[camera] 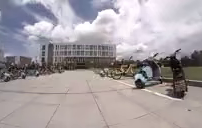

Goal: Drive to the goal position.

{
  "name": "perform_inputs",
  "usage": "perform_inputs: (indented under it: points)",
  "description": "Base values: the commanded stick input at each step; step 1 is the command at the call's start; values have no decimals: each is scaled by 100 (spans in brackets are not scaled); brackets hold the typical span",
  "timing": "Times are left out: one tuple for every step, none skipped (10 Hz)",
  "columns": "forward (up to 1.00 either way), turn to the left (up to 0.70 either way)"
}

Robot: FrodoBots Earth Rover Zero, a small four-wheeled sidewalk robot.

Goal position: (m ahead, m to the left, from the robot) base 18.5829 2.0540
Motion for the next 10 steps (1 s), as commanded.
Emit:
perform_inputs:
  points:
    - [70,3]
    - [70,3]
    - [70,3]
    - [70,3]
    - [70,3]
    - [70,3]
    - [70,3]
    - [70,3]
    - [70,3]
    - [70,3]
